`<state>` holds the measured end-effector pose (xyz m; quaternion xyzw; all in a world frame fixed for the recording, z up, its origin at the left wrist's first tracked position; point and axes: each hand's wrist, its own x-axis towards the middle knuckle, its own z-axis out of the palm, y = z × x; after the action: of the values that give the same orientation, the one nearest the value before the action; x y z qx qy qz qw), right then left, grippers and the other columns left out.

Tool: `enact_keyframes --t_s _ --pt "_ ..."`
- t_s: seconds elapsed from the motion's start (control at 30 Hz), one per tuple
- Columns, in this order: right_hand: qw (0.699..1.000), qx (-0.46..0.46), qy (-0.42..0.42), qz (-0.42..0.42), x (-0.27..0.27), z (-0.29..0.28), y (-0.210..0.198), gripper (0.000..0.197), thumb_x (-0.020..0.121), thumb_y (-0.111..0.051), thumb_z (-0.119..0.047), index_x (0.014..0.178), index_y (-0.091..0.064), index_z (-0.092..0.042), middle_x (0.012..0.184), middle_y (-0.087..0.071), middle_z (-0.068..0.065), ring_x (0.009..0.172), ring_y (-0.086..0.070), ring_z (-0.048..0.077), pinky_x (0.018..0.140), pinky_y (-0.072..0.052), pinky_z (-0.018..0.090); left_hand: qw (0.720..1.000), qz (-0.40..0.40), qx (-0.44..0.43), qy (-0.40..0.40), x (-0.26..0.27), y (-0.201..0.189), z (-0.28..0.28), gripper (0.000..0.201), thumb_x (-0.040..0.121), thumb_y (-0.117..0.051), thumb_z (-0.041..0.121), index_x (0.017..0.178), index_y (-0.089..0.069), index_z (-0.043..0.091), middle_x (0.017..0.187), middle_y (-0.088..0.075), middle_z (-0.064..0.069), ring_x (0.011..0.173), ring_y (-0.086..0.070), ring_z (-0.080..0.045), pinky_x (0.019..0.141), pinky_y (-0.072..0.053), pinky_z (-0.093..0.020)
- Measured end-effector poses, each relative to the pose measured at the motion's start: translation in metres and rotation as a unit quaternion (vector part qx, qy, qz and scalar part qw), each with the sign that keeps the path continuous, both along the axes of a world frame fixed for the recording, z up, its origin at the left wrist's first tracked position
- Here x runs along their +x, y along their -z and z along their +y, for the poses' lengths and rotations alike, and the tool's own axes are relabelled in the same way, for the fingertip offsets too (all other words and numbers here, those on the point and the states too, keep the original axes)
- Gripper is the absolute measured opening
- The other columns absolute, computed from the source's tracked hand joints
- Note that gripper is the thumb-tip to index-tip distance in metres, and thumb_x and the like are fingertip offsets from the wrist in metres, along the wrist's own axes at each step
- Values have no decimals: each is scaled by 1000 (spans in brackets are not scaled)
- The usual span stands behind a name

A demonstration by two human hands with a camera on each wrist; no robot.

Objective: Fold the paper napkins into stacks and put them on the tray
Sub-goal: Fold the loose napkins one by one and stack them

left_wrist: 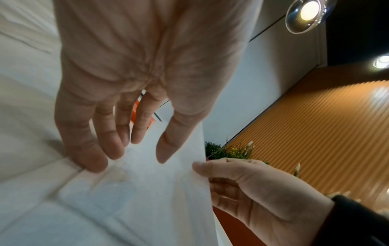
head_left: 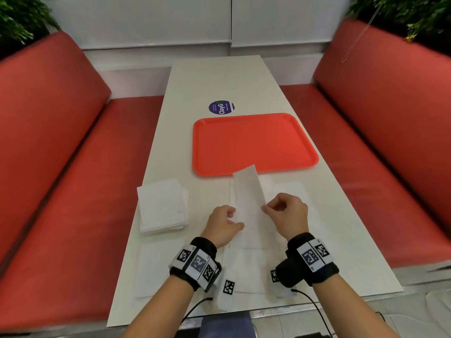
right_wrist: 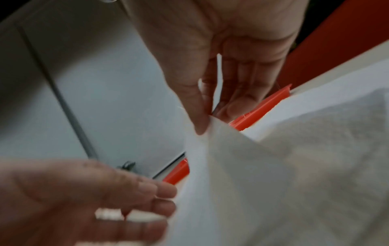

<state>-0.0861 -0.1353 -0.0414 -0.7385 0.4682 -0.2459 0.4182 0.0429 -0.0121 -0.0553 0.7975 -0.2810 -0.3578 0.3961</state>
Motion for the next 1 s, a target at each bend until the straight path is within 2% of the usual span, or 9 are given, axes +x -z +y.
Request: enact_keyframes --t_s 0.17,0.23,0.3,0.4,0.47,0.6,0.73,0.87,1.0 --pt "966 142 -56 -211 -10 -6 -20 12 85 -72 -4 90 -62 -8 73 -73 12 68 -69 23 65 -56 31 990 28 -108 -83 4 -11 2 46 88 -67 41 124 -60 13 108 -65 4 96 -63 -13 84 -54 -28" --pt "953 174 -75 -238 -13 -7 -26 20 85 -72 -3 104 -64 -3 81 -74 19 75 -71 24 66 -58 32 978 78 -168 -99 4 -23 3 37 90 -66 38 114 -69 9 99 -71 5 88 -66 -8 72 -51 -19" --pt "946 192 -86 -245 -14 -7 -29 26 84 -72 -5 107 -65 3 87 -73 24 80 -71 25 67 -57 31 966 117 -205 -102 5 -35 5 31 90 -65 34 101 -74 6 88 -73 1 77 -63 -11 66 -47 -22" --pt "940 221 -92 -243 -12 -6 -30 27 81 -75 -6 102 -64 8 77 -74 14 75 -72 21 62 -55 28 954 149 -237 -107 8 -46 9 25 88 -69 27 97 -75 5 97 -75 -14 89 -69 -32 80 -53 -43" --pt "938 230 -104 -237 -10 -5 -29 25 80 -77 -8 97 -65 6 74 -73 13 74 -71 22 62 -55 29 952 151 -244 -108 9 -50 12 21 88 -70 19 98 -74 1 99 -75 -17 95 -70 -34 87 -54 -46" --pt "934 236 -119 -238 -6 -2 -30 23 83 -74 -11 98 -68 5 82 -72 23 74 -69 25 62 -53 29 958 136 -240 -82 9 -55 21 19 87 -70 10 101 -72 -3 94 -76 -17 88 -72 -27 79 -56 -39" --pt "921 248 -126 -273 1 3 -32 17 85 -70 -3 101 -69 3 83 -69 25 74 -63 28 63 -52 30 937 163 -281 -128 13 -57 30 17 88 -67 3 104 -69 9 84 -76 -14 79 -71 -21 67 -55 -28" --pt "904 222 -185 -315 4 10 -39 16 86 -62 8 84 -72 -4 73 -70 1 58 -59 8 57 -48 18 930 170 -311 -97 14 -67 38 14 92 -55 -3 98 -67 -1 89 -72 -13 79 -68 -18 67 -54 -24" --pt "907 197 -223 -297 6 14 -48 31 80 -48 20 65 -67 0 77 -58 7 55 -51 4 53 -38 10 928 155 -328 -82 19 -78 47 21 86 -44 3 75 -60 -2 75 -59 -3 70 -55 -12 62 -45 -18"
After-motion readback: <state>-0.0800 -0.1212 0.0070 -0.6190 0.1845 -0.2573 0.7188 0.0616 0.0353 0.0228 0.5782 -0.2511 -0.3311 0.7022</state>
